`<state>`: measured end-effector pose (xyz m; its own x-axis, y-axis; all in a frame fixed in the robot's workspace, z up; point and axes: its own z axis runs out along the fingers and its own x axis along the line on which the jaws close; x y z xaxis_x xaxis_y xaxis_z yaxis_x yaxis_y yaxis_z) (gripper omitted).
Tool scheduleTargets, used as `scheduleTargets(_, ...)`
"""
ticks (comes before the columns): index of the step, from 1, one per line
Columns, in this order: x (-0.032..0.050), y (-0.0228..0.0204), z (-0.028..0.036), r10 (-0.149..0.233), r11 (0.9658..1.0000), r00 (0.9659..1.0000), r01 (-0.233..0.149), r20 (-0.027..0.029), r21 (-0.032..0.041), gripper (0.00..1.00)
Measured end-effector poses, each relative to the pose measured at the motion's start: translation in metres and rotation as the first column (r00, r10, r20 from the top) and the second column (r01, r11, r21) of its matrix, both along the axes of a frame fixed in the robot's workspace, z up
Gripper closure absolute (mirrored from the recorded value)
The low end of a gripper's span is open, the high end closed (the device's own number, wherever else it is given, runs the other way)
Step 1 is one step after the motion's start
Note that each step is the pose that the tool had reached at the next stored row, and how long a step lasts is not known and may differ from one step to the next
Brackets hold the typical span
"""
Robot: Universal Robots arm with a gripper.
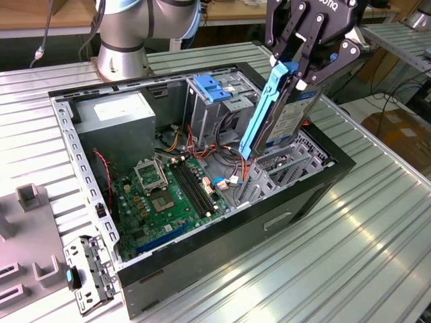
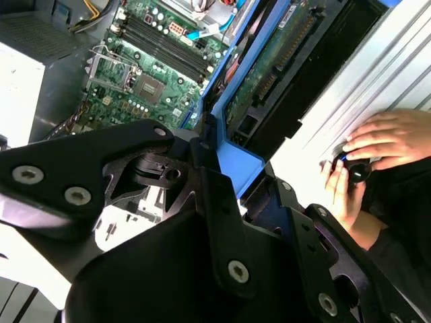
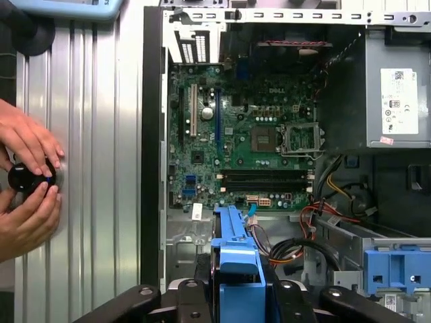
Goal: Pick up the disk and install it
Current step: 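Insert the disk into the insertion slot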
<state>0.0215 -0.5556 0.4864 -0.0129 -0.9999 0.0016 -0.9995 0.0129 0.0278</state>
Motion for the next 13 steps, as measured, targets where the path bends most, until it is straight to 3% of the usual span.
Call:
scheduleTargets(11, 0.0235, 0.0001, -0.0065, 0.000, 1.0000, 1.0000, 0.000, 0.0000, -0.0080, 0.63)
scheduleTargets(13, 0.0248, 0.0001, -0.0065, 0.000, 1.0000, 1.0000, 0.000, 0.0000, -0.0086, 0.63)
